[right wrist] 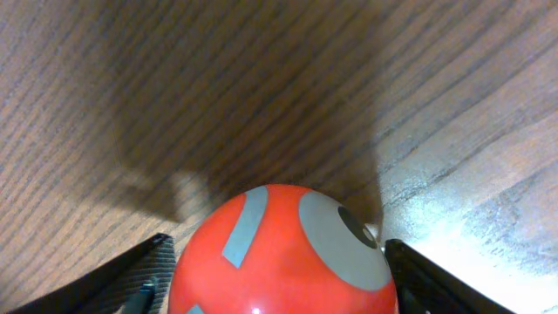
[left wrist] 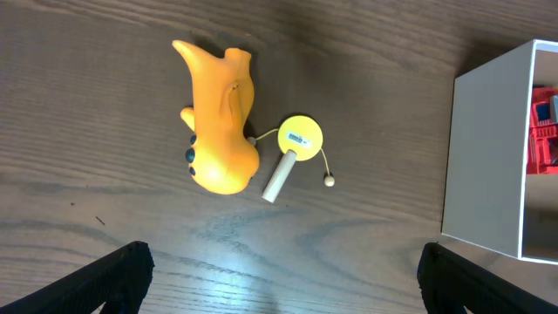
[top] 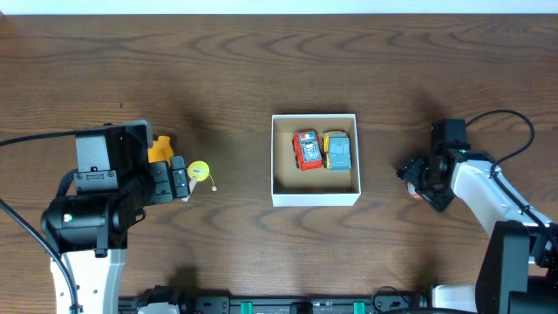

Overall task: Pack container
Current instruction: 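Grasp the orange-grey ball with the right gripper, then carry the ball into the box's left corner and release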

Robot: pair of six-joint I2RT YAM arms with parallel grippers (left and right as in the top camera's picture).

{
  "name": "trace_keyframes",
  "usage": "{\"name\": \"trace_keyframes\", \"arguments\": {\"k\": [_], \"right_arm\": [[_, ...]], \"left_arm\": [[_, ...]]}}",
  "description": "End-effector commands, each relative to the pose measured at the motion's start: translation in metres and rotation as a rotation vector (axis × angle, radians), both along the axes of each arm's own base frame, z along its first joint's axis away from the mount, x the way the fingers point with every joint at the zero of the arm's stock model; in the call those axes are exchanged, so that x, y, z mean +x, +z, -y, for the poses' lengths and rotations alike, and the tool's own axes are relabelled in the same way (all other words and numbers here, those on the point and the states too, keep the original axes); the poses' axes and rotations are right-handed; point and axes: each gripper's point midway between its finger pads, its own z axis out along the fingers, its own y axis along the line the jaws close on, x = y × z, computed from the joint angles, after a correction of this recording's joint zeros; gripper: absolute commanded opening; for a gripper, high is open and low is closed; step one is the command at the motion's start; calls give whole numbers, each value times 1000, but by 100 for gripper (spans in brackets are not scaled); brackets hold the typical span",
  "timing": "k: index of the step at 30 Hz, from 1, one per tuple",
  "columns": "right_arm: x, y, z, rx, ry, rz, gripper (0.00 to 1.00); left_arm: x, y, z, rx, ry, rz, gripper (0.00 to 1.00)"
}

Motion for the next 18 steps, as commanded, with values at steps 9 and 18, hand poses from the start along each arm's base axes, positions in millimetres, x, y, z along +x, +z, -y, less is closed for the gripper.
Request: {"name": "trace_keyframes", "arguments": {"k": [9, 18], "right_arm": [[-1, -3, -7, -2, 20, -7, 44], [10, 5, -10, -7, 48, 29, 1]], "left_arm": [[-1, 0, -1, -7, 14, -3, 98], [-1, 0, -1, -7, 14, -3, 98]]}}
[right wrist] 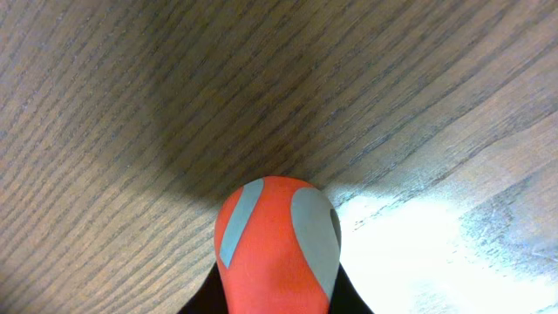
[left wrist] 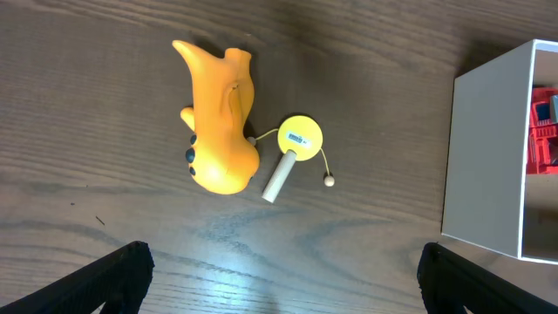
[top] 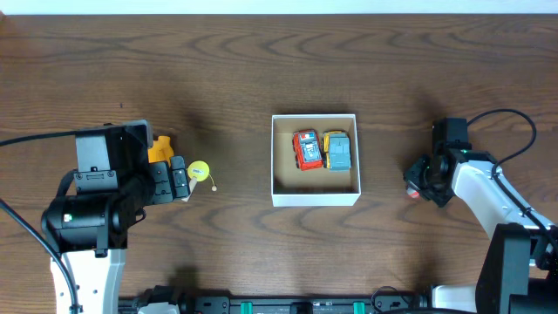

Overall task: Pack container
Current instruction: 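Carry the ball into the box's left corner and release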

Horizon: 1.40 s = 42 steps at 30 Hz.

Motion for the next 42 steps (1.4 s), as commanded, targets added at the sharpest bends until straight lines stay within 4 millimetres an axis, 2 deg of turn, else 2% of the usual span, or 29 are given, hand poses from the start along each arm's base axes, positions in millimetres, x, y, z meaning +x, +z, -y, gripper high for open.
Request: {"name": "trace_keyframes", "arguments": {"k": [1, 7, 13, 14, 15, 19, 23, 26, 29, 33, 38, 42], "right_arm": [[11, 5, -12, -9, 69, 27, 1], [40, 50, -35, -71, 226, 126, 1], [66, 116, -92, -138, 445, 257, 1], [69, 129, -108, -155, 495, 290, 1], [71, 137, -118, -160, 528, 311, 1], [74, 173, -182, -143, 705, 444, 1], [67, 192, -240, -103, 841, 563, 1], [63, 191, -271, -96, 935, 606, 2], [64, 175, -292, -90, 1001, 603, 2], [75, 144, -303, -99, 1013, 564, 1], [87, 115, -317, -89, 1048, 554, 1], [89, 90, -319, -97, 1055, 507, 1]], "left_arm": [[-1, 0, -1, -7, 14, -3, 98], [-1, 0, -1, -7, 14, -3, 98], [-1, 0, -1, -7, 14, -3, 98], [-1, 0, -1, -7, 14, -3, 98], [-1, 0, -1, -7, 14, -3, 98], [-1, 0, -1, -7, 14, -3, 98], [-1, 0, -1, -7, 14, -3, 98], [-1, 0, -1, -7, 14, -3, 98], [-1, 0, -1, -7, 14, -3, 98], [-1, 0, -1, -7, 15, -3, 98], [-1, 0, -1, -7, 14, -3, 98], [-1, 0, -1, -7, 14, -3, 98]]}}
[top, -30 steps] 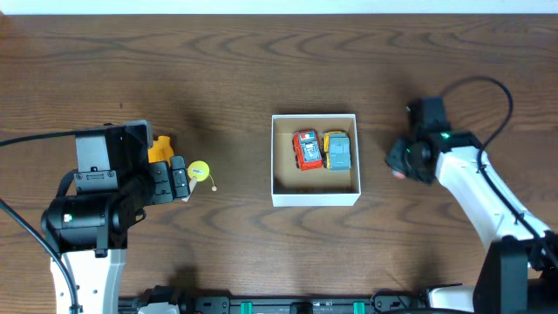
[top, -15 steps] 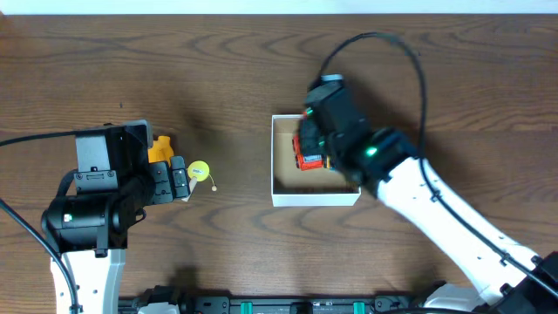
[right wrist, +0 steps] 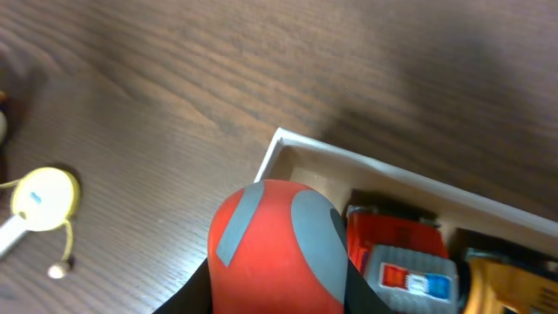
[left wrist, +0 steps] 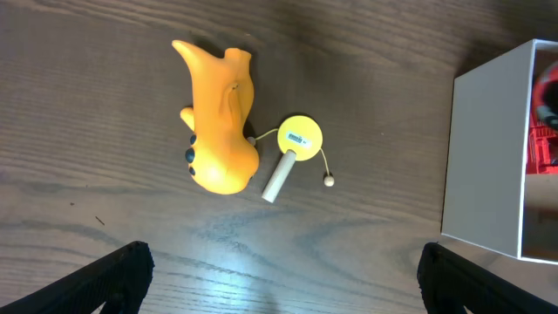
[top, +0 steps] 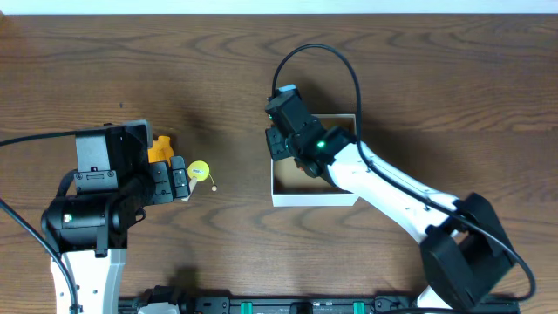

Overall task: Pack container
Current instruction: 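Carry the ball into the box's left corner and release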

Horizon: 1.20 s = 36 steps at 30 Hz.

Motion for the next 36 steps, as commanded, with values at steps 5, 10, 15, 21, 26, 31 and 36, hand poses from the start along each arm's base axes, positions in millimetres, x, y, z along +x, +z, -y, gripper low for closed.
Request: {"name": "trace_keyframes", "arguments": {"k": [5, 10, 15, 21, 26, 31, 36], "right_arm": [[2, -23, -2, -44, 17, -28, 4], [5, -23, 0, -43, 13, -27, 31], [4, -23, 0, -42, 14, -27, 71], [4, -23, -1, -44, 19, -27, 72], [4, -23, -1, -46, 23, -24, 73], [7, -12, -2, -36, 26, -3, 63], [9, 16, -4, 0, 28, 43, 42]], "left_arm": [[-1, -1, -1, -7, 14, -4, 98], [0, -1, -1, -7, 14, -7, 98], [0, -2, -1, -7, 14, -9, 98], [0, -2, -1, -7, 14, -9, 98], [0, -2, -1, -7, 14, -9, 98], [0, -2, -1, -7, 14, -9, 98], [0, -2, -1, -7, 14, -9, 98]]}}
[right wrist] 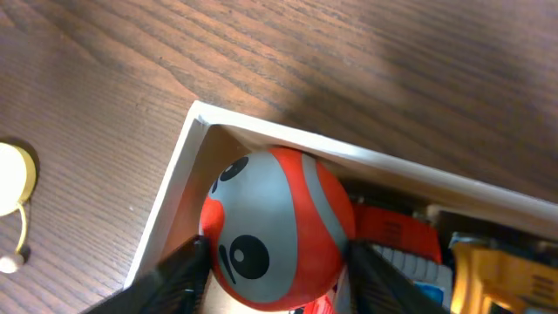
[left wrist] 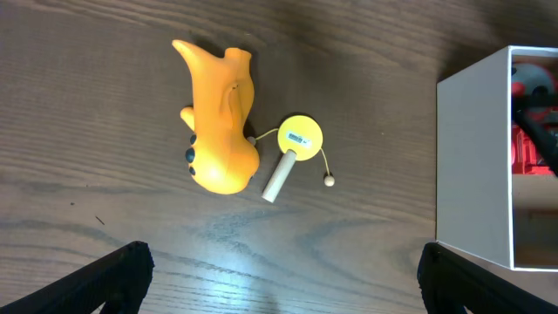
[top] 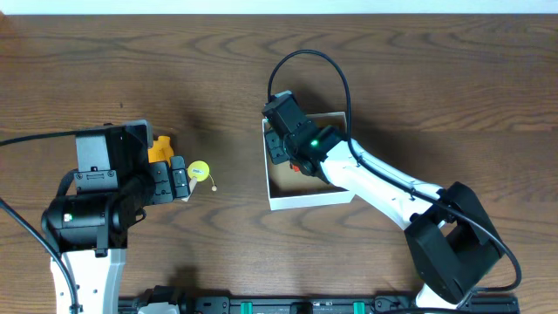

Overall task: Pack container
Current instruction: 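Carry the ball into the box's left corner and release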

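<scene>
The white box (top: 309, 201) sits mid-table, and my right gripper (top: 292, 148) reaches into its near-left corner. In the right wrist view an orange-and-grey ball (right wrist: 275, 227) with a black eye mark rests inside that corner against the box wall (right wrist: 174, 187). My right gripper (right wrist: 275, 283) is open, one finger on each side of the ball. A red toy car (right wrist: 392, 231) and a yellow-blue one (right wrist: 488, 270) lie beside it. My left gripper (left wrist: 279, 292) hangs open over bare wood.
An orange-yellow duck-like toy (left wrist: 218, 122) and a small yellow disc with a stick and cord (left wrist: 299, 138) lie on the table to the left of the box (left wrist: 471, 166). In the overhead view they sit at my left arm (top: 96, 201).
My right gripper has gone down into the box and opened; the ball, squeezed narrow before, is now round and turned eye-side up. The box has shifted slightly left. My left arm is unmoved.
At first my right gripper stood open round the ball at the right of the table. It then shut on it. Later it held the ball over the box's left corner. Now the ball sits inside the box with the jaws open.
</scene>
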Robot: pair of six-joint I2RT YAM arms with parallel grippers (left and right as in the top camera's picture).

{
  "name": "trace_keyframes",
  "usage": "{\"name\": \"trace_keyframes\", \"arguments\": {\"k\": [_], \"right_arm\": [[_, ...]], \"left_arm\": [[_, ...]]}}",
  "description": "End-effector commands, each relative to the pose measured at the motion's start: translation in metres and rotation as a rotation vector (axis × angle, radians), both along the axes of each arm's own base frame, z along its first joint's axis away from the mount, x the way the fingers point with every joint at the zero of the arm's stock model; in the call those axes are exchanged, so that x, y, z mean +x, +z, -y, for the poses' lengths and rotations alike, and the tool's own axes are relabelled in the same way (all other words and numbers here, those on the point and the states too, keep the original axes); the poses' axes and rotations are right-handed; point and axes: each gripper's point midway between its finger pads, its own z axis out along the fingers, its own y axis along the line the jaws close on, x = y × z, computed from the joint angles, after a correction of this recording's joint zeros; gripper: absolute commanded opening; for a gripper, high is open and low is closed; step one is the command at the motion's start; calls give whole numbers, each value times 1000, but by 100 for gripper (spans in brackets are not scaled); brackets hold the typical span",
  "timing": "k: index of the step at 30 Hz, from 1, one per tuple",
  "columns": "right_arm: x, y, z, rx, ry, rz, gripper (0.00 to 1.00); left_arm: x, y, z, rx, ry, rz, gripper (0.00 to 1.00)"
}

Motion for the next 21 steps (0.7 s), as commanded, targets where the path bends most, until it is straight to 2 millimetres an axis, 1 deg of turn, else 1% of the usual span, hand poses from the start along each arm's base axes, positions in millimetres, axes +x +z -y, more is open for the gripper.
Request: {"name": "trace_keyframes", "arguments": {"k": [1, 3, 5, 9, 12, 16, 21], "right_arm": [[9, 43, -4, 57, -1, 82, 37], [9, 51, -3, 65, -3, 97, 30], [9, 55, -3, 69, -5, 105, 27], [8, 53, -2, 63, -5, 98, 24], [7, 52, -2, 60, -4, 95, 18], [4, 50, 0, 50, -2, 82, 1], [0, 40, 3, 23, -2, 52, 1]], "left_arm": [[0, -1, -1, -7, 15, -7, 98], [0, -1, -1, -7, 14, -7, 98], [0, -1, -1, -7, 14, -7, 98], [0, -1, -1, -7, 14, -7, 98], [0, -1, -1, -7, 14, -7, 98], [0, -1, -1, -7, 14, -7, 98], [0, -1, -1, -7, 14, -7, 98]]}}
